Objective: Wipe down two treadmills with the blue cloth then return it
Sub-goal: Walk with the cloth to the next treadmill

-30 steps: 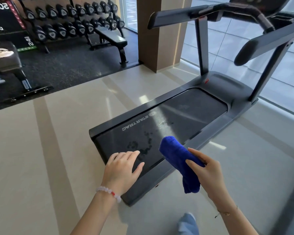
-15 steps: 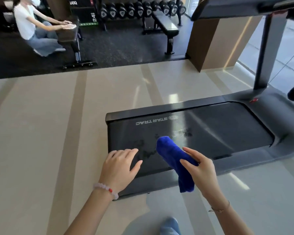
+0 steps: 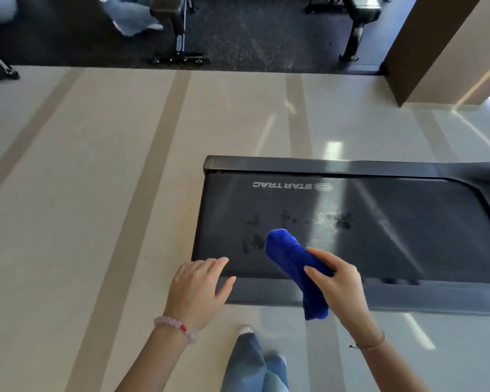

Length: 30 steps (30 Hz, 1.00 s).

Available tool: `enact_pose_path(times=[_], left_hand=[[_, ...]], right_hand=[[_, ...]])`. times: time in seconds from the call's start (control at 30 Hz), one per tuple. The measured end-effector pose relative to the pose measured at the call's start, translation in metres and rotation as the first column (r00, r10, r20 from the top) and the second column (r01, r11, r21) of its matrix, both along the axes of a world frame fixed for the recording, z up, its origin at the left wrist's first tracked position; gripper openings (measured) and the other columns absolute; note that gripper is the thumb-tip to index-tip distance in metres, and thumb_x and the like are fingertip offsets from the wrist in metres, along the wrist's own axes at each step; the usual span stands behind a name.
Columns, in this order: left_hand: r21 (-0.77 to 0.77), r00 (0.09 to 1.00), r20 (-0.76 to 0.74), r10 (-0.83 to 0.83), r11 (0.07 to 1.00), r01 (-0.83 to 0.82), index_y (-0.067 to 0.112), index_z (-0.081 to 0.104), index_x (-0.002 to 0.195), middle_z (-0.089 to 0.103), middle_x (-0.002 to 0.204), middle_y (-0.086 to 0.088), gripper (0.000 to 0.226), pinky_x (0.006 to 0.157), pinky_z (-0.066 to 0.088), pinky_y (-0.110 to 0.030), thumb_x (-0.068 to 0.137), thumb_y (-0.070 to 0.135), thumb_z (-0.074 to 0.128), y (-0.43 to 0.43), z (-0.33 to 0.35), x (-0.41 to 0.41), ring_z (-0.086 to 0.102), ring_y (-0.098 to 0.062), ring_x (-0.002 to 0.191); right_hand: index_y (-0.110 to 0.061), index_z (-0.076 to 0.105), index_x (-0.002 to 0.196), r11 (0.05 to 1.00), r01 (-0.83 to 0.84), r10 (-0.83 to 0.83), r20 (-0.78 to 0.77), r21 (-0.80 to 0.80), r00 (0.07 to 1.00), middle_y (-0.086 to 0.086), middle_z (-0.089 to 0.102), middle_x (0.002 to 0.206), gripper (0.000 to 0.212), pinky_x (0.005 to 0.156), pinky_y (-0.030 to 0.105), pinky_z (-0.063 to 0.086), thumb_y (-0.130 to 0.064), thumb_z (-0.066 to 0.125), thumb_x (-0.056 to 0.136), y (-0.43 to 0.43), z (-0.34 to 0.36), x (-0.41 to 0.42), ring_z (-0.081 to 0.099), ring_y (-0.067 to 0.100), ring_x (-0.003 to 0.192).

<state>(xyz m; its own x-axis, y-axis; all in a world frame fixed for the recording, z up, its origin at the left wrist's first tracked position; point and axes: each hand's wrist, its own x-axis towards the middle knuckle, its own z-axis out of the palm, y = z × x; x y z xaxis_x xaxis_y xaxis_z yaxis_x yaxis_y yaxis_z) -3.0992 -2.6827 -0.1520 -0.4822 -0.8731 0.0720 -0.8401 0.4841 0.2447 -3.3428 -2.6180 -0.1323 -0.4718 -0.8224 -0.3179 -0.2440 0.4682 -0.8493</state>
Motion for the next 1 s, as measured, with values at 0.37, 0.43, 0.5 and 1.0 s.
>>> enact_pose_path(times=[0.37,0.43,0.5,1.0], left_hand=[[0.122,1.000,0.011,0.019,0.992,-0.020,0.022,0.071,0.101,0.072,0.088,0.010,0.037,0.065,0.055,-0.028,0.077,0.046,0.056,-0.054,-0.077,-0.011,0.069,-0.012,0.076],[0.154,0.999,0.021,0.030,0.988,-0.033,0.022,0.071,0.101,0.072,0.089,0.009,0.037,0.066,0.055,-0.029,0.077,0.046,0.056,-0.061,-0.099,-0.011,0.069,-0.013,0.077],[0.193,0.999,0.030,0.043,0.980,-0.047,0.024,0.069,0.104,0.071,0.092,0.010,0.037,0.069,0.055,-0.029,0.080,0.047,0.054,-0.065,-0.124,-0.011,0.068,-0.013,0.081],[0.197,0.976,0.170,0.137,0.965,-0.170,0.023,0.074,0.091,0.073,0.083,0.008,0.035,0.060,0.056,-0.029,0.069,0.049,0.070,-0.032,-0.391,-0.038,0.070,-0.015,0.069]], right_hand=[[-0.029,0.068,0.106,0.995,-0.008,0.012,-0.048,0.096,0.999,-0.020,0.068,0.095,0.037,0.077,0.017,0.047,-0.006,0.061,0.079,-0.065,-0.058,-0.011,0.061,-0.002,0.090],[-0.030,0.068,0.106,0.994,-0.019,0.025,-0.055,0.110,0.998,-0.021,0.067,0.094,0.037,0.075,0.014,0.045,-0.006,0.061,0.080,-0.077,-0.076,-0.013,0.060,-0.003,0.089],[-0.031,0.067,0.106,0.991,-0.037,0.044,-0.056,0.130,0.997,-0.021,0.067,0.094,0.037,0.073,0.012,0.045,-0.006,0.061,0.080,-0.086,-0.098,-0.014,0.060,-0.004,0.088],[-0.028,0.068,0.108,0.948,-0.234,0.260,-0.102,0.218,0.960,-0.020,0.067,0.090,0.036,0.070,0.008,0.041,-0.006,0.062,0.080,-0.123,-0.353,-0.053,0.060,-0.002,0.085]])
